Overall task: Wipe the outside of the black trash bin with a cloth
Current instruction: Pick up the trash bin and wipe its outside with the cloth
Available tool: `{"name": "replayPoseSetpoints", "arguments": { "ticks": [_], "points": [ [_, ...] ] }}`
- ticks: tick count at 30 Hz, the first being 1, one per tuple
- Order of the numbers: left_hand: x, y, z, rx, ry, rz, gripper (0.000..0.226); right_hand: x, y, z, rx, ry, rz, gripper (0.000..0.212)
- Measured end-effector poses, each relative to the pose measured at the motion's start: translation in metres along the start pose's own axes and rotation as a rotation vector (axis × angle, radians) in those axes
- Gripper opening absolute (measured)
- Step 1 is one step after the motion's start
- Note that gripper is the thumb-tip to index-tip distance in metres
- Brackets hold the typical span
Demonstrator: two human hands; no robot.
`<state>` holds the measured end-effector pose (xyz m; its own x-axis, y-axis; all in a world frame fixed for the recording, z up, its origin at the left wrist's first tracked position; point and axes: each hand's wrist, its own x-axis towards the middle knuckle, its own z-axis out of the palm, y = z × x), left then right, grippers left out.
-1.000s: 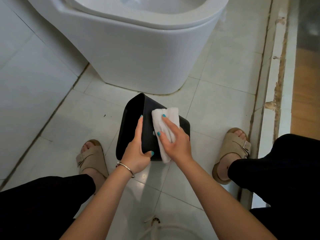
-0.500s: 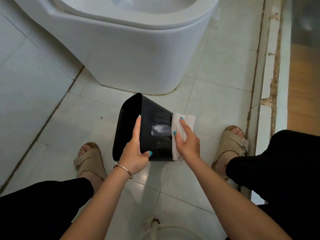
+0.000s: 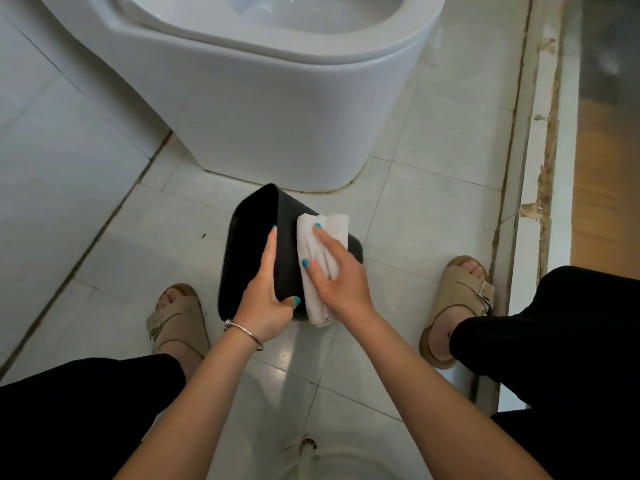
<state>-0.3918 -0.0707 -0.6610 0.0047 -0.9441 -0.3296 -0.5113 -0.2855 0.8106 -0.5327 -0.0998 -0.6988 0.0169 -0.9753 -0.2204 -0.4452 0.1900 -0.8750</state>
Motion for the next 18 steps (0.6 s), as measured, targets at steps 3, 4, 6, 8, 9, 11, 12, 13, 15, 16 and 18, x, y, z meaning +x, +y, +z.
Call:
{"name": "replayPoseSetpoints", "arguments": {
  "ticks": [3, 4, 6, 8, 9, 11, 12, 13, 15, 16, 18],
  "points": [
    [-0.004, -0.015, 0.011, -0.174, 0.001, -0.01, 0.109, 0.002, 0.0, -0.011, -0.234, -0.056, -0.006, 0.052],
    [-0.004, -0.018, 0.014, -0.195, 0.001, -0.009, 0.108, 0.0, 0.0, -0.011, -0.3, -0.042, 0.001, 0.052],
    [-0.002, -0.022, 0.014, -0.211, -0.002, -0.009, 0.109, -0.003, -0.002, -0.009, -0.383, -0.002, 0.006, 0.051],
    [0.0, -0.026, 0.01, -0.222, -0.005, -0.022, 0.11, -0.001, -0.007, -0.007, -0.418, -0.002, 0.0, 0.051],
    [0.0, -0.028, 0.009, -0.229, -0.004, -0.026, 0.11, 0.001, -0.01, -0.007, -0.414, -0.019, 0.001, 0.051],
    [-0.001, -0.03, 0.009, -0.237, 0.003, -0.038, 0.111, 0.004, -0.015, -0.004, -0.389, -0.051, 0.007, 0.052],
    [-0.001, -0.031, 0.009, -0.229, 0.004, -0.041, 0.112, 0.004, -0.016, -0.002, -0.379, -0.055, 0.01, 0.055],
    [-0.001, -0.031, 0.01, -0.218, 0.002, -0.041, 0.112, 0.003, -0.016, 0.0, -0.373, -0.052, 0.015, 0.058],
    [0.0, -0.032, 0.01, -0.197, -0.001, -0.041, 0.112, 0.002, -0.012, 0.001, -0.377, -0.044, 0.033, 0.063],
    [0.0, -0.032, 0.009, -0.196, 0.0, -0.041, 0.112, 0.003, -0.009, 0.0, -0.384, -0.047, 0.041, 0.064],
    [0.0, -0.034, 0.007, -0.211, 0.01, -0.046, 0.112, 0.008, -0.002, -0.002, -0.401, -0.075, 0.047, 0.062]
  ]
}}
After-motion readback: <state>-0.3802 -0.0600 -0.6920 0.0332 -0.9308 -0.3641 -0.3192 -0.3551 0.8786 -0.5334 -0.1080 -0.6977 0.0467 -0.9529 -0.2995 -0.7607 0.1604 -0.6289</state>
